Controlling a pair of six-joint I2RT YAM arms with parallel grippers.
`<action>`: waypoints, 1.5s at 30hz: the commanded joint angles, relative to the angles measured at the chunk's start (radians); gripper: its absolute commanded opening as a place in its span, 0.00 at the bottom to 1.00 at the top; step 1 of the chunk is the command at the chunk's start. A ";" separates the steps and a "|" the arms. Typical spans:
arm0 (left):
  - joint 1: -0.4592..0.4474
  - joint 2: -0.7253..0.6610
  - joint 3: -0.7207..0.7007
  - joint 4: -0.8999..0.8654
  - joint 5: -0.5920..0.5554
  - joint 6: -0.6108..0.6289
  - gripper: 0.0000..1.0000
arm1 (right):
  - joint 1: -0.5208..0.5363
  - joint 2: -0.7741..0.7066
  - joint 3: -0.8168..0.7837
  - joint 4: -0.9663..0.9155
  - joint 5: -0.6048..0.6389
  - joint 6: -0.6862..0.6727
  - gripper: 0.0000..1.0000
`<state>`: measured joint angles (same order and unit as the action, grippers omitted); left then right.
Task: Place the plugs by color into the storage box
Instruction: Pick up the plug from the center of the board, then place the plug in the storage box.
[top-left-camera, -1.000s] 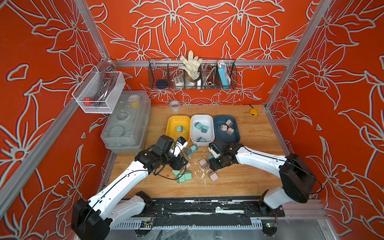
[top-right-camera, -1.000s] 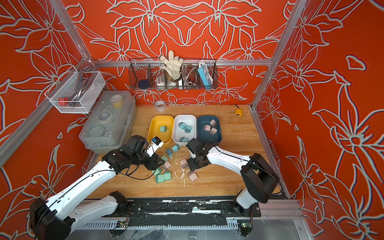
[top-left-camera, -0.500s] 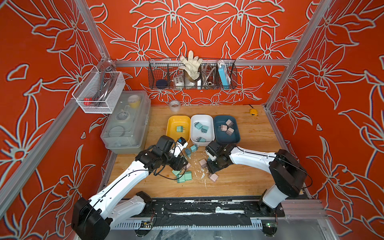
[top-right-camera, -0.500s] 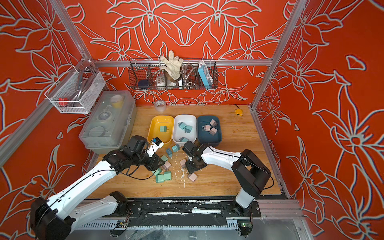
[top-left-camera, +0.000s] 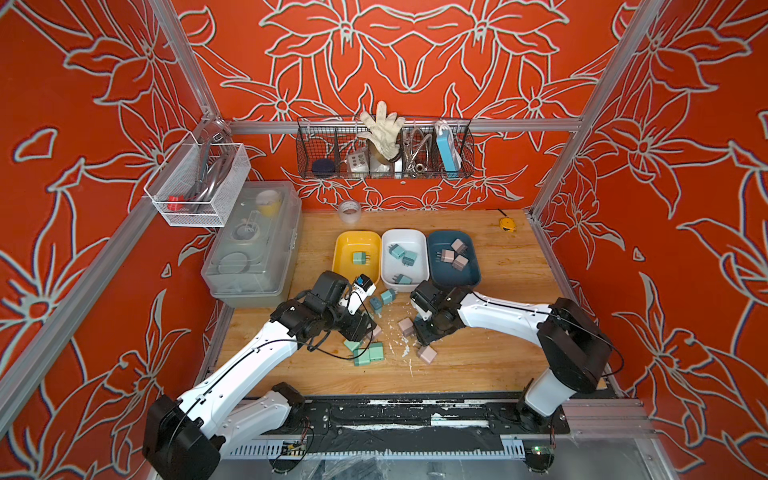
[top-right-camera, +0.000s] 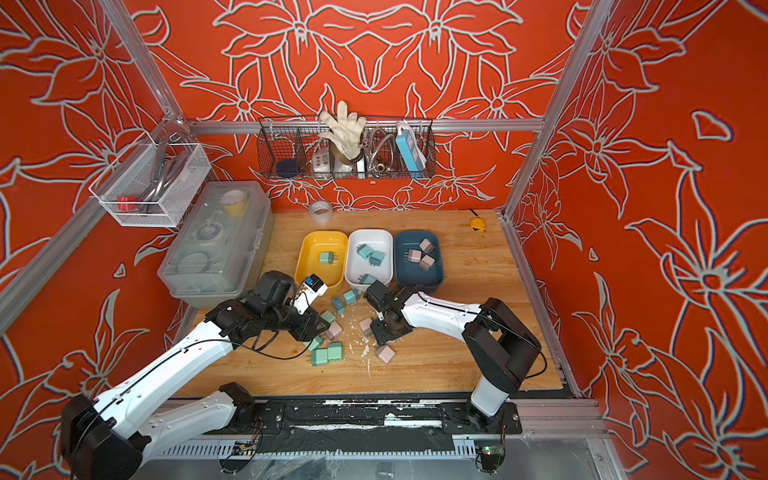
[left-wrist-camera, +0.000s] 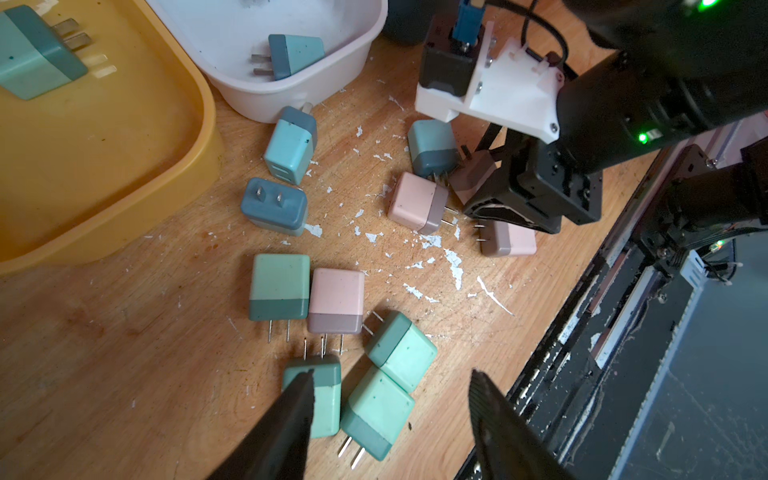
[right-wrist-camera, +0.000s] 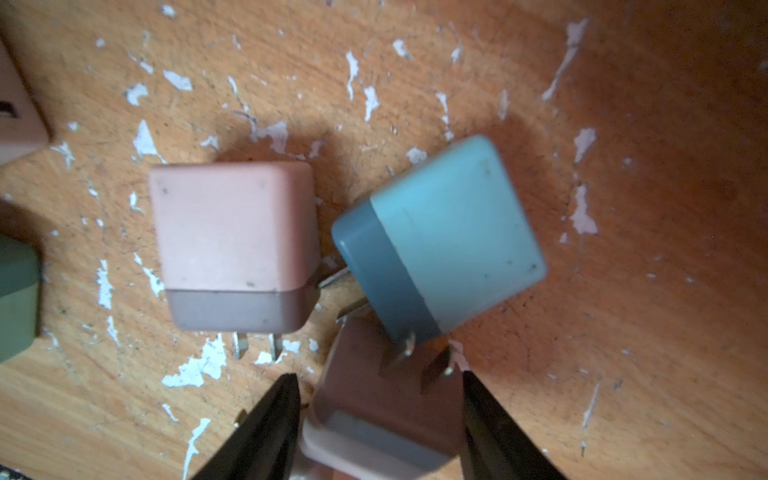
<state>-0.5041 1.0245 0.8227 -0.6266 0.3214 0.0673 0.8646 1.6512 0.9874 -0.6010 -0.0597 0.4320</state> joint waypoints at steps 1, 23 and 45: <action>-0.002 -0.001 -0.001 -0.001 0.023 0.006 0.60 | 0.007 0.010 0.022 -0.025 0.020 -0.005 0.62; -0.004 -0.002 0.008 0.013 0.035 -0.003 0.60 | 0.007 -0.045 0.041 -0.074 0.067 -0.004 0.44; 0.000 0.160 0.195 0.214 -0.013 -0.019 0.59 | -0.279 -0.131 0.314 -0.060 0.065 -0.077 0.34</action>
<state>-0.5049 1.1770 0.9966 -0.4667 0.3218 0.0475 0.6388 1.4956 1.2831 -0.6998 0.0696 0.3576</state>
